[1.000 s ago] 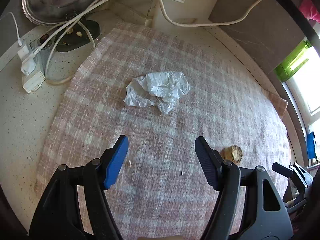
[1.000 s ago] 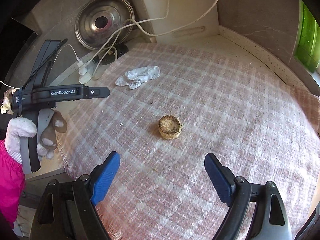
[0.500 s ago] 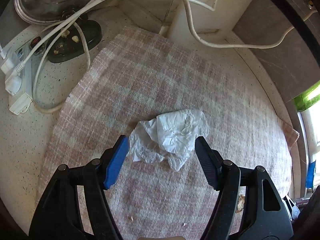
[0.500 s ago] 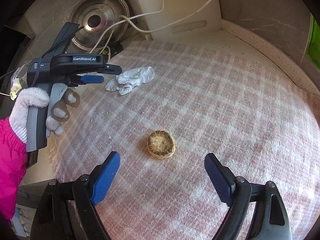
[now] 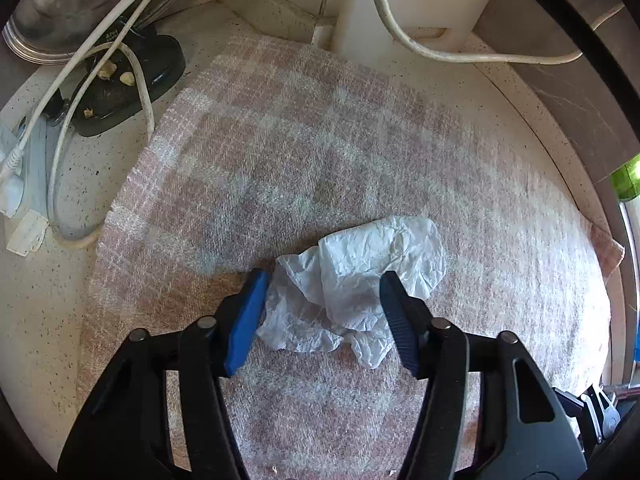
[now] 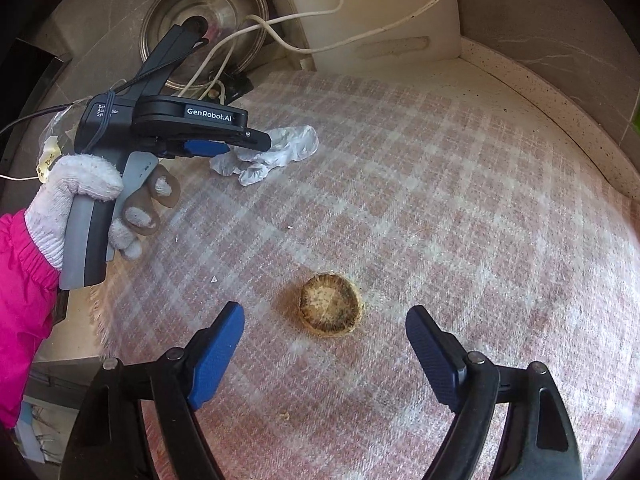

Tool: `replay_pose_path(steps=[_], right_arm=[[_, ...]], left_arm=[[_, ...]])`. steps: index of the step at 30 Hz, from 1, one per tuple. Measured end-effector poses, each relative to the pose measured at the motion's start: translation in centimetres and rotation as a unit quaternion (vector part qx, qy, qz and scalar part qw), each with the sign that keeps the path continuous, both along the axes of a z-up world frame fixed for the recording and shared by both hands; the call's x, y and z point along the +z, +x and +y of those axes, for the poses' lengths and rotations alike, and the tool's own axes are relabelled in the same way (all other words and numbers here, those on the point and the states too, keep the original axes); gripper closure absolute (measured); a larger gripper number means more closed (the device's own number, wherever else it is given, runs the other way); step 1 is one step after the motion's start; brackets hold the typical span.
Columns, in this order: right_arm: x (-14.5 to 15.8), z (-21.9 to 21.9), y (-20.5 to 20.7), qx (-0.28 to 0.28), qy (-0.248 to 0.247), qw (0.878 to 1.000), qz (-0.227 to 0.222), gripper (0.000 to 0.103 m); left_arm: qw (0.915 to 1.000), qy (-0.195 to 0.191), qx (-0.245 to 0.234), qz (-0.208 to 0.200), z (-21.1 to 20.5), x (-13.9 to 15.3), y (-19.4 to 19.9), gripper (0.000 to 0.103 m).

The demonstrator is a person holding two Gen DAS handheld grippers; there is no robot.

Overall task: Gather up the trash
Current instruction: 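Grasp the crumpled white tissue with the left tool while the right tool grasps the eggshell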

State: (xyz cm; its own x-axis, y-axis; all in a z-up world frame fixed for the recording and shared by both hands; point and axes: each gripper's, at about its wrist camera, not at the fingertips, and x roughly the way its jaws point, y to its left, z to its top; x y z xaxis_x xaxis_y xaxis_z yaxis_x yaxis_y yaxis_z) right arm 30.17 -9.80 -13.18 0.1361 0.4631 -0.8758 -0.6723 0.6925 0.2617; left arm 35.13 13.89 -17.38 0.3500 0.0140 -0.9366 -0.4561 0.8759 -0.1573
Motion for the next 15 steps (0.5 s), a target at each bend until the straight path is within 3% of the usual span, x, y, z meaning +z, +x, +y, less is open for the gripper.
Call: replay_pose_path(steps=[2,4,6,15], right_arm=[[-0.4,0.3,0.1,0.001,-0.003,1.0,0.0,0.019],[-0.8,0.5,0.2,0.002,-0.006,1.0,0.001,0.021],[-1.2,0.7,0.3,0.003,-0.009,1.0,0.003,0.024],[-2.3,1.6,1.2,0.004,-0.024,1.0,0.003,0.036]], left_arm=[[0.9999,0.01,-0.003,-0.006,-0.1,-0.2,0.1,0.057],[0.9999,0.01,-0.005,-0.01,-0.1,-0.3,0.1,0.079],[0.9999,0.0,-0.004,-0.013,-0.1,-0.3,-0.1,0.092],[0.999,-0.02,0.005,-0.039,-0.5,0.3,-2.2,0.098]])
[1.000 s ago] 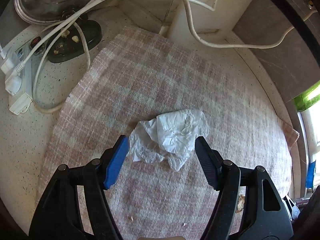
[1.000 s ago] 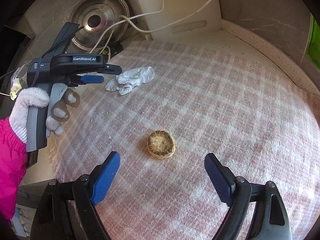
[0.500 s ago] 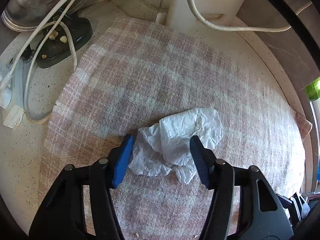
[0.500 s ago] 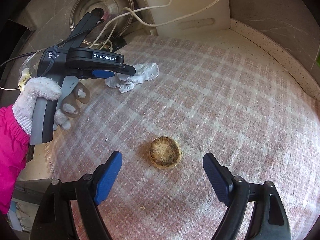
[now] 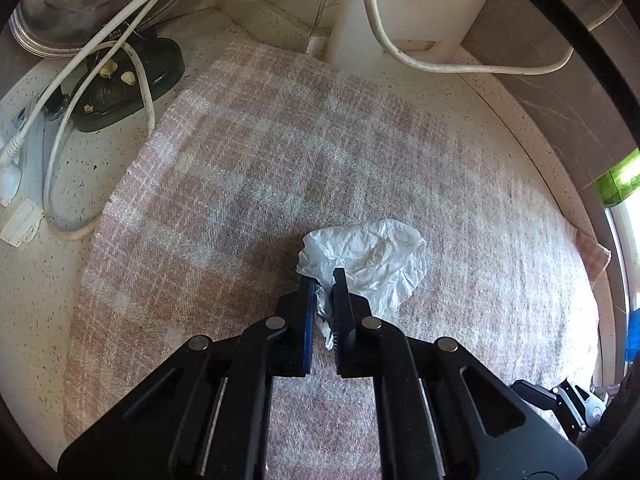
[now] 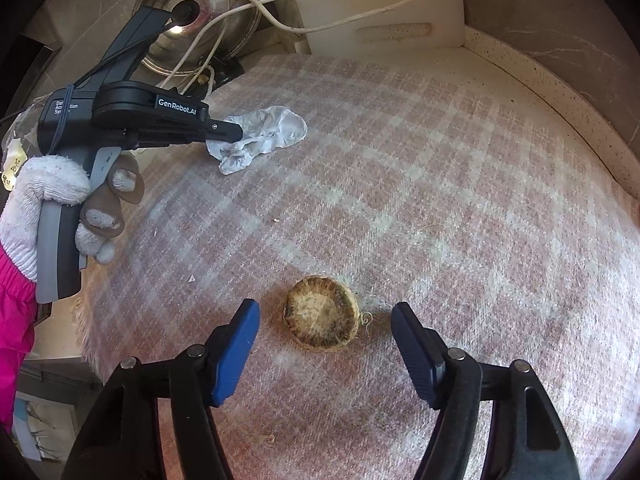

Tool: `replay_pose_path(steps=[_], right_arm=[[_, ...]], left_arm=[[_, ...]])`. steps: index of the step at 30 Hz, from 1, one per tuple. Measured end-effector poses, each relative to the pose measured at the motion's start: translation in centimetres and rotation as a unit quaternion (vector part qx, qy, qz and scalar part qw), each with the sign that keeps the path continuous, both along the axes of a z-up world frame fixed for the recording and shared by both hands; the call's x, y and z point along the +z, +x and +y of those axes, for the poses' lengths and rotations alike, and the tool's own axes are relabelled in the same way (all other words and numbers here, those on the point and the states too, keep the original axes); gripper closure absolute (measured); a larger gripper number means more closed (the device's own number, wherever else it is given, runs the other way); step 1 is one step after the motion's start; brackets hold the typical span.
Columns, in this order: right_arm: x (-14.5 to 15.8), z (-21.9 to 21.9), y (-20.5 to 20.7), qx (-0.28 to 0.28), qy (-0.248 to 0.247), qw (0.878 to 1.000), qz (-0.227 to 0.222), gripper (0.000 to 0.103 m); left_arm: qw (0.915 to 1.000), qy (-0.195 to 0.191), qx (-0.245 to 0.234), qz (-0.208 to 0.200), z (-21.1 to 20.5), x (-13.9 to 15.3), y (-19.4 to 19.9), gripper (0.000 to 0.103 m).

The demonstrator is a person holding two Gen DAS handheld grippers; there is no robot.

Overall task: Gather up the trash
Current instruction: 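Grasp the crumpled white tissue with the left tool while the right tool grasps the eggshell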

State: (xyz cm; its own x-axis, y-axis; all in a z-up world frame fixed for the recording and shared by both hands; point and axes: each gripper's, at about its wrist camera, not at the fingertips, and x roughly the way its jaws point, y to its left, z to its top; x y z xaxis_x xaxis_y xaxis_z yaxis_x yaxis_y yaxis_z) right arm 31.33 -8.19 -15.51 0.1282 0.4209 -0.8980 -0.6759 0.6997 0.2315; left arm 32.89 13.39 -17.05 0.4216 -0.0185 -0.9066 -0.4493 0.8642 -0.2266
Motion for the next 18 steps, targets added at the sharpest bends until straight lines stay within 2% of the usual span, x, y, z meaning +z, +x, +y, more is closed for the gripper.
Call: replay_pose_path(steps=[3,7,18], right_arm=[[-0.2,0.1,0.1,0.001,-0.007,1.0,-0.007,0.044],[0.0,0.1,0.0,0.008,0.002,1.0,0.0,0.063],[2.2,-1.7,-1.6,-0.009,0.015,1.0,-0.007,0.064]], left_arm=[[0.9999,-0.006,0.004,-0.007,-0.1,0.5,-0.6,0.098],[0.9997,-0.012,0.01,-0.018,-0.4,1.2,-2.0,0.099],[0.9985,-0.011,0.018,-0.051,-0.2,4.3,-5.1,0.099]])
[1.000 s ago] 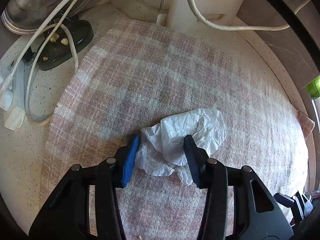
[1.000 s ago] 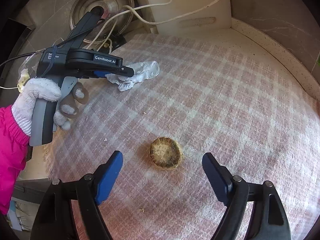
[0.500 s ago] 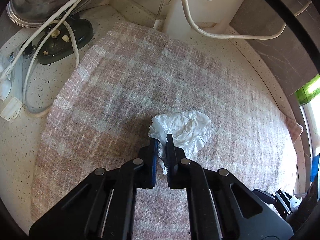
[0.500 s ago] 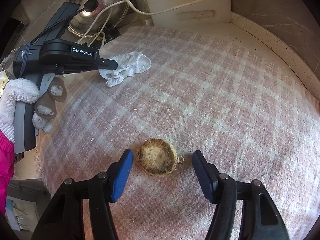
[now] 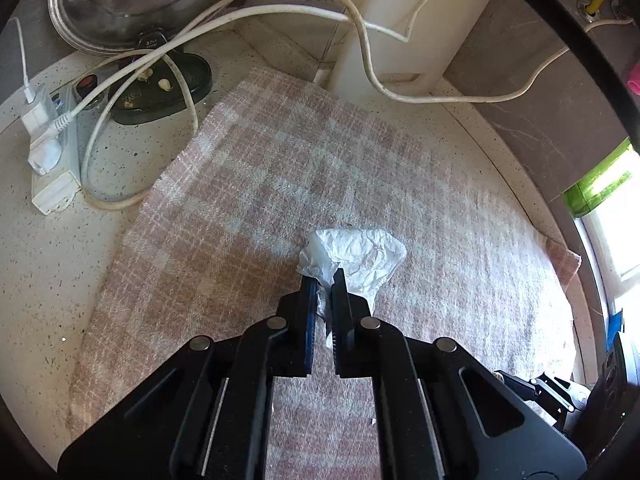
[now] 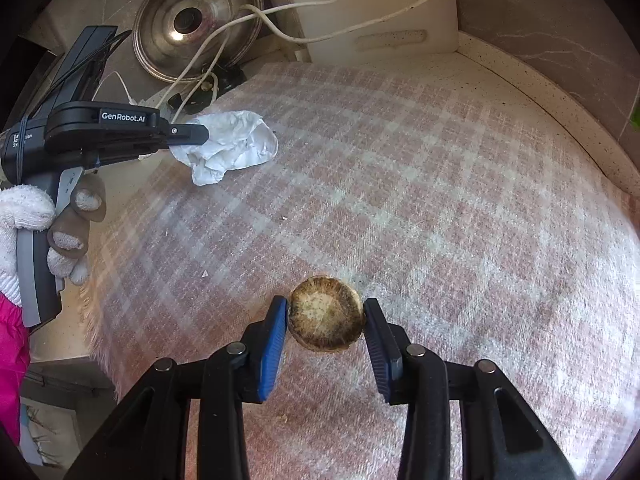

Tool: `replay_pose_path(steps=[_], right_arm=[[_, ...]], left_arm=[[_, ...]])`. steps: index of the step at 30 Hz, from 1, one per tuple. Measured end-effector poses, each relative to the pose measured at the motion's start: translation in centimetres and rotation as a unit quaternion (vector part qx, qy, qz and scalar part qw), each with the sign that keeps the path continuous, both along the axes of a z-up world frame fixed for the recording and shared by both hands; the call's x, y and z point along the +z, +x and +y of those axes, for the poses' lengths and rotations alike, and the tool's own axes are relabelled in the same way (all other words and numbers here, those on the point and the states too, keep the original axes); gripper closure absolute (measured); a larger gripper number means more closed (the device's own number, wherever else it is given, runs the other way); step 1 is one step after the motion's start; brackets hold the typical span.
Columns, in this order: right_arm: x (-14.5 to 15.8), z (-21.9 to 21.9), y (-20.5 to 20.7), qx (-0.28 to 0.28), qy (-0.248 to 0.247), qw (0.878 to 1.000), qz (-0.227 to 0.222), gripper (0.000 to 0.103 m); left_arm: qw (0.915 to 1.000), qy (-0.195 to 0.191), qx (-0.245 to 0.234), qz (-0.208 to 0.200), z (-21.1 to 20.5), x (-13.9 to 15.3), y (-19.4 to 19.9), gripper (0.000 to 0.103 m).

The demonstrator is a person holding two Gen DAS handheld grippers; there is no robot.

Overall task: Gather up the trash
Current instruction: 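Grasp the crumpled white tissue with the left tool while the right tool grasps the eggshell, then lift the tissue and eggshell and carry both over the blue basket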

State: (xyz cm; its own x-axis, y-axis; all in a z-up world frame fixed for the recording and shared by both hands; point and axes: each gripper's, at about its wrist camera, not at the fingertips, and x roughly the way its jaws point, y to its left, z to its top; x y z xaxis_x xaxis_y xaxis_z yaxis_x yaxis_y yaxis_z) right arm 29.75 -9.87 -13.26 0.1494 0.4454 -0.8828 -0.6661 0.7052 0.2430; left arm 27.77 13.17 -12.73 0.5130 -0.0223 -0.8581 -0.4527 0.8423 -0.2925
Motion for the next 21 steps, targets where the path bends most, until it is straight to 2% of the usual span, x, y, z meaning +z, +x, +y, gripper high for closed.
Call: replay_pose_path(steps=[11,21], right_arm=[[3.3,-3.0,-2.2,-0.023,0.027,0.999,-0.007,0.064],[4.8,-5.8,-6.0,-0.055,0.03,0.998,-0.007,0.064]], left_arm=[[0.9996,0.017,-0.01,-0.022,-1.7,2.5,-5.3,0.099],[0.9961,0.048,-0.07,-0.026,-5.6,4.0,-9.8,0.099]])
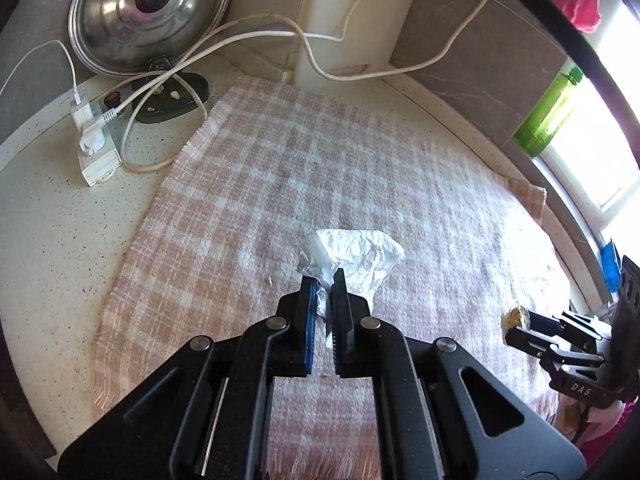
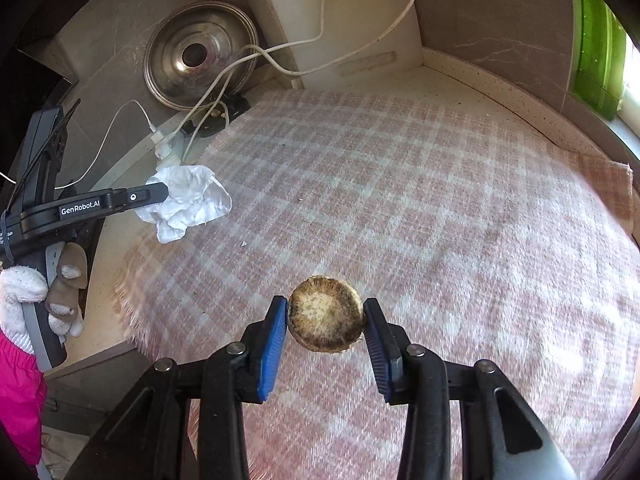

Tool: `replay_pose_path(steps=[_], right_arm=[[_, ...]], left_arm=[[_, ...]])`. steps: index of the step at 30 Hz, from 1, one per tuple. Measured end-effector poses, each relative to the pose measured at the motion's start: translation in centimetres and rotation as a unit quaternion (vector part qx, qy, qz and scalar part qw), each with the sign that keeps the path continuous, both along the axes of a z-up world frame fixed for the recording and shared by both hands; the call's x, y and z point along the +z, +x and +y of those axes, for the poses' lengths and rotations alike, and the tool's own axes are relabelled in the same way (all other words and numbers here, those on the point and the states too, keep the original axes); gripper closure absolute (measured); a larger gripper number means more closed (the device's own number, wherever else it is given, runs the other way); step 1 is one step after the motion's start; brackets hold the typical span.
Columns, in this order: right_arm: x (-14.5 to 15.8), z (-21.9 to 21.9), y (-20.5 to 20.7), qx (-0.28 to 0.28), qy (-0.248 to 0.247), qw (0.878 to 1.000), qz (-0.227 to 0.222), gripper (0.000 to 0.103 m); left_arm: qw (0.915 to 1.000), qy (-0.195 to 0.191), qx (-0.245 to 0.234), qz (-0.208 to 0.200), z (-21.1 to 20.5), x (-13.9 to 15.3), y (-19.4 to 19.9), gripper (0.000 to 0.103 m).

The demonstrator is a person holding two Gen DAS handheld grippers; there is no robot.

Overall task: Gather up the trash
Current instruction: 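Lift the tissue and eggshell and carry both over the blue basket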

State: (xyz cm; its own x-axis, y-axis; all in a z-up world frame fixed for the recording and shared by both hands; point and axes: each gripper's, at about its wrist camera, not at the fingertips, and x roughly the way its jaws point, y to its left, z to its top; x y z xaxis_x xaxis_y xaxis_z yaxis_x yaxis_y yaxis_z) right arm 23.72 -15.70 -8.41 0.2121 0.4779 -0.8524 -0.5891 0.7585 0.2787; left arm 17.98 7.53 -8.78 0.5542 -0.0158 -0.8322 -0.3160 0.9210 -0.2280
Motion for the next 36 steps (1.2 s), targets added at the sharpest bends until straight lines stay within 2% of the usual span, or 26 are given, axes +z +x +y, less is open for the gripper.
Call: replay_pose_path(steps=[9,18,36], right_arm=[[2.5,-1.8,-4.8,-0.04,0.012,0.999,-0.006,0.064],[4.5,-1.6,-10.9,-0.05,0.013,0.999,-0.015,0.064],[2.9,0.8,-19.6,-0.039,0.004,0.999,0.023,0.064]], left_arm=[[0.9983,0.018,-0.054,-0.008,-3.1,1.5,-5.4,0.099],[0.9955,0.029,-0.09,0.006,-4.3,1.2,-11.8,0.099],[0.994,0.008,-0.093,0.056,-3.7,-2.9,-21.3,0.099]])
